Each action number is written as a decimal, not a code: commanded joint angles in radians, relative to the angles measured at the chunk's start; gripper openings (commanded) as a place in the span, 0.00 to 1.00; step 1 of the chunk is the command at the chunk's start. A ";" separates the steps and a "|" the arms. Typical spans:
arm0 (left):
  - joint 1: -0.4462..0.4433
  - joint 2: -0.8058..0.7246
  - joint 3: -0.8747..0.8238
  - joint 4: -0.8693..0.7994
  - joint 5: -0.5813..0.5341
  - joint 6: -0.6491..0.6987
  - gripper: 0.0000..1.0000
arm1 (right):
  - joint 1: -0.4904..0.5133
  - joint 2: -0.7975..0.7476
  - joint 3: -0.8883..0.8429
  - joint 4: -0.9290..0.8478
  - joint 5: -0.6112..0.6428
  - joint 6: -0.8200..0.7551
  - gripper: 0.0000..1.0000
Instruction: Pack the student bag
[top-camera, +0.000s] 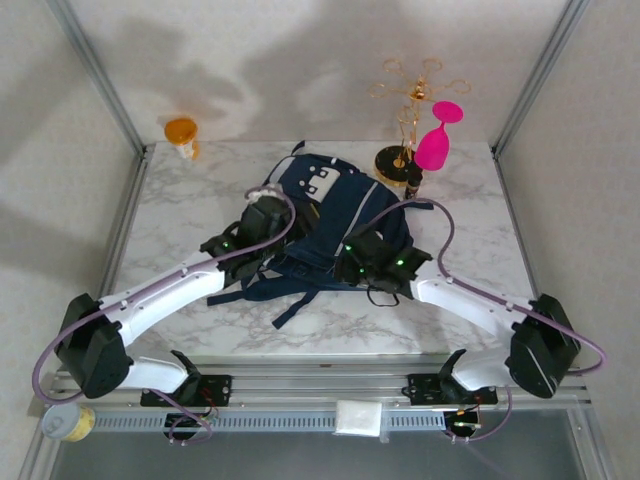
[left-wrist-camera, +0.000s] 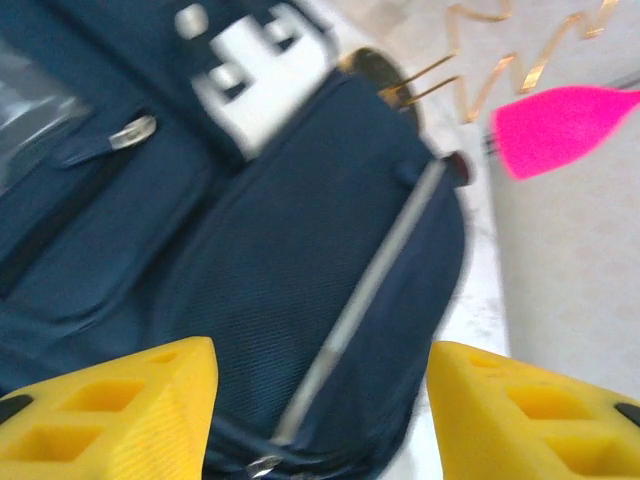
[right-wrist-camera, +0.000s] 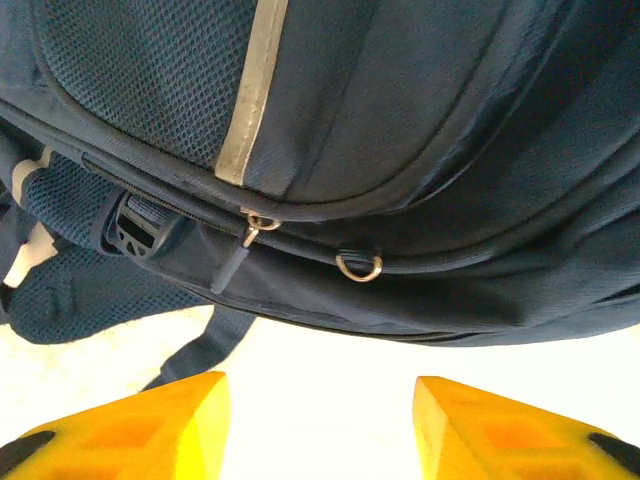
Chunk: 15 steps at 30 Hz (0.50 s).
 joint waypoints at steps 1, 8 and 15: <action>0.034 0.014 -0.079 0.062 -0.001 -0.065 0.58 | 0.034 0.067 0.080 0.018 0.111 0.122 0.49; 0.042 0.094 -0.102 0.131 -0.002 -0.072 0.59 | 0.076 0.192 0.154 0.025 0.147 0.245 0.45; 0.057 0.138 -0.129 0.185 -0.007 -0.083 0.58 | 0.100 0.309 0.217 -0.011 0.184 0.329 0.39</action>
